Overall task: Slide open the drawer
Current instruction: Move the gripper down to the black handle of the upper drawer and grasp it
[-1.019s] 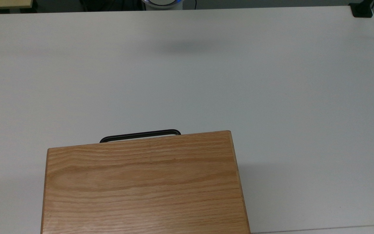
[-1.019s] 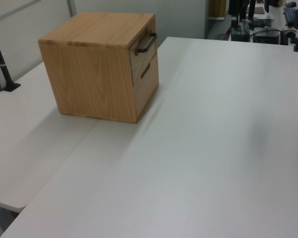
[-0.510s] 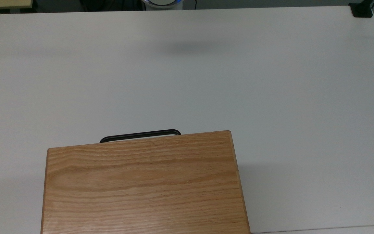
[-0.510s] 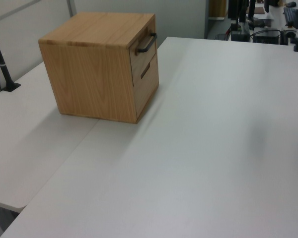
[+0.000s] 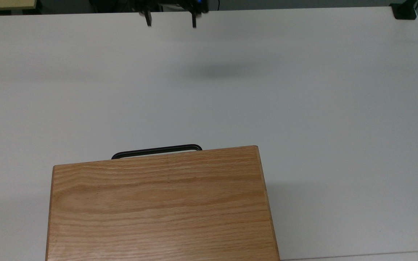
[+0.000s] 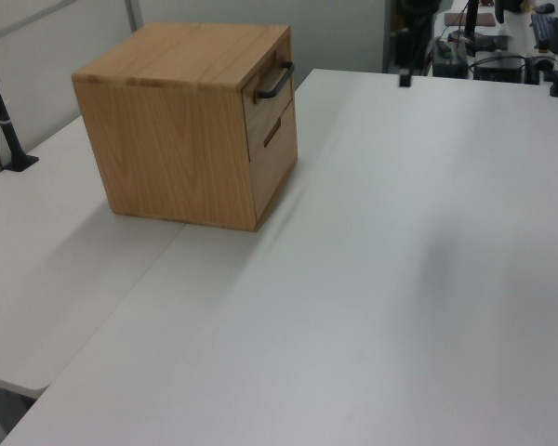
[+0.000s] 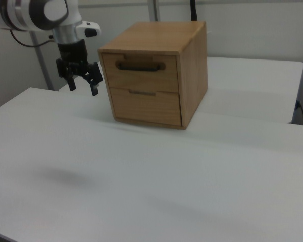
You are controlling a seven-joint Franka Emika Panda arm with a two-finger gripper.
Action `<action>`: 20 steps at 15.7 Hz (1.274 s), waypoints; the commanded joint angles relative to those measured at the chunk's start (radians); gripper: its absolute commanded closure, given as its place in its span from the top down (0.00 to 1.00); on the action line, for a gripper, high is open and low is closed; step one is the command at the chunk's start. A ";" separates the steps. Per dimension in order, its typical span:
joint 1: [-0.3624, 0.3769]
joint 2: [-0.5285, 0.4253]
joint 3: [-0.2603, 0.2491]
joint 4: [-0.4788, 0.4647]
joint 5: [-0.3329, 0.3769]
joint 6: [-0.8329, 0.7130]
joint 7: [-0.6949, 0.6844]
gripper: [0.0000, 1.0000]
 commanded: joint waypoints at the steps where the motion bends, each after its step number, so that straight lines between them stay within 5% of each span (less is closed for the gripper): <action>1: -0.025 0.067 0.024 0.012 0.001 0.165 0.100 1.00; 5: -0.031 0.118 0.025 0.012 0.014 0.345 0.362 1.00; 9: -0.044 0.175 0.025 0.012 0.034 0.578 0.882 1.00; 12: -0.054 0.179 0.019 0.012 0.043 0.627 1.126 1.00; 16: -0.052 0.199 0.019 0.014 0.035 0.771 1.324 1.00; 20: -0.055 0.231 0.016 0.032 0.021 0.902 1.427 0.89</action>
